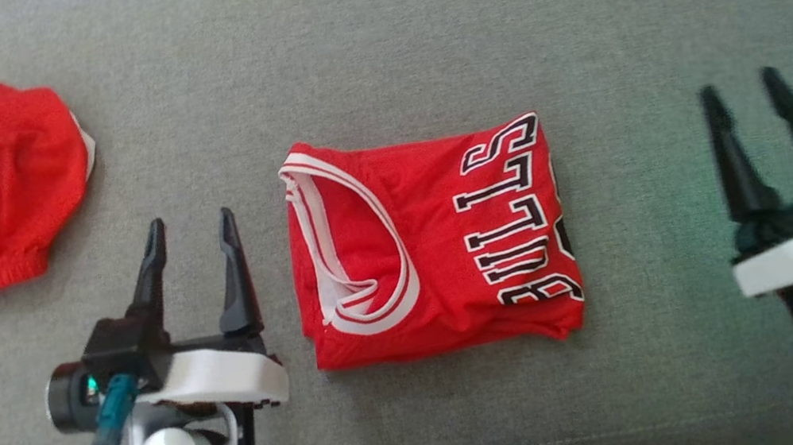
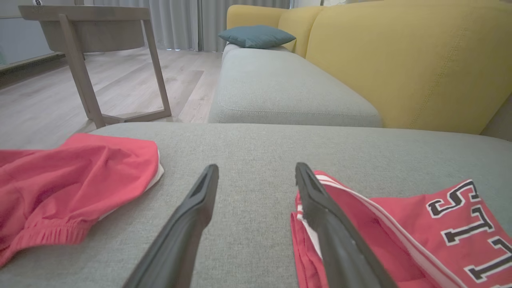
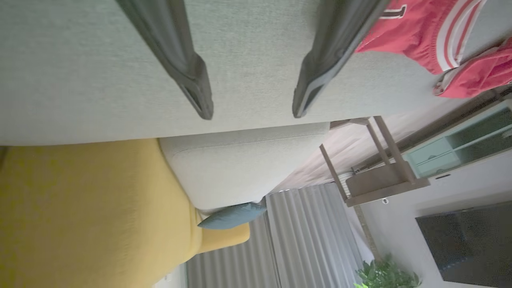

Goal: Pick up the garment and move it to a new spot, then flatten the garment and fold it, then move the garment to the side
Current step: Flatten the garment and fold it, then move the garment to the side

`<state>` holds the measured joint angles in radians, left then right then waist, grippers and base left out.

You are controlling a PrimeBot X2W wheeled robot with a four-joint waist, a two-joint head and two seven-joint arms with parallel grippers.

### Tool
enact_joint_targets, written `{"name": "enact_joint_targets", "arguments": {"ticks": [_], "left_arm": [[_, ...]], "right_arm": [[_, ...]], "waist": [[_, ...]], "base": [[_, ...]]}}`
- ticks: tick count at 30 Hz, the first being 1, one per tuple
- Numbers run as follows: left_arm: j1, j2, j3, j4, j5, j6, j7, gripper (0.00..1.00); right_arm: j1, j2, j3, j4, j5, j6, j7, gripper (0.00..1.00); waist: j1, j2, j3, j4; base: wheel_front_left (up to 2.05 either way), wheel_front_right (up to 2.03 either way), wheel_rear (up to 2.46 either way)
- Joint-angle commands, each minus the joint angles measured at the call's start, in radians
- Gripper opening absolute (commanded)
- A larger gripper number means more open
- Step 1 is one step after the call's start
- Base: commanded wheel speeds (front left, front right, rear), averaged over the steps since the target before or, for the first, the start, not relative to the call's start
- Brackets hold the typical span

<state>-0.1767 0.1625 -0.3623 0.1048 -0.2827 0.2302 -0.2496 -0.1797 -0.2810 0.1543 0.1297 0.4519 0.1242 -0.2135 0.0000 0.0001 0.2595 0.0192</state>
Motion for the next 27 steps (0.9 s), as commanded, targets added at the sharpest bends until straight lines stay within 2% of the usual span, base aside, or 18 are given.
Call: {"name": "enact_joint_targets", "arguments": {"ticks": [1, 3, 8, 17, 27], "left_arm": [[-0.016, 0.026, 0.048, -0.037, 0.011, 0.010, -0.012, 1.00], [-0.012, 0.033, 0.054, -0.044, 0.012, 0.013, -0.012, 1.00], [0.005, 0.047, 0.063, -0.055, 0.014, 0.018, -0.012, 1.00], [0.063, 0.069, 0.058, -0.077, 0.014, 0.023, -0.008, 1.00], [0.128, 0.089, 0.051, -0.091, 0.009, 0.032, 0.003, 1.00]], "right_arm": [[0.024, 0.012, -0.030, -0.064, -0.027, 0.007, 0.016, 1.00], [0.058, 0.034, -0.084, -0.106, -0.053, 0.007, 0.038, 1.00], [0.121, 0.075, -0.138, -0.182, -0.096, 0.007, 0.082, 1.00], [0.235, 0.142, -0.159, -0.284, -0.146, 0.007, 0.162, 1.00], [0.304, 0.173, -0.157, -0.318, -0.171, 0.007, 0.216, 1.00]], "waist": [[0.0000, -0.0001, -0.009, -0.008], [0.0000, -0.0001, -0.015, -0.013], [0.0000, -0.0001, -0.035, -0.024], [0.0000, -0.0001, -0.089, -0.037], [0.0000, -0.0001, -0.160, -0.045]], "base": [[0.00, 0.00, 0.00], [0.00, 0.00, 0.00], [0.00, 0.00, 0.00], [0.00, 0.00, 0.00], [0.00, 0.00, 0.00]]}}
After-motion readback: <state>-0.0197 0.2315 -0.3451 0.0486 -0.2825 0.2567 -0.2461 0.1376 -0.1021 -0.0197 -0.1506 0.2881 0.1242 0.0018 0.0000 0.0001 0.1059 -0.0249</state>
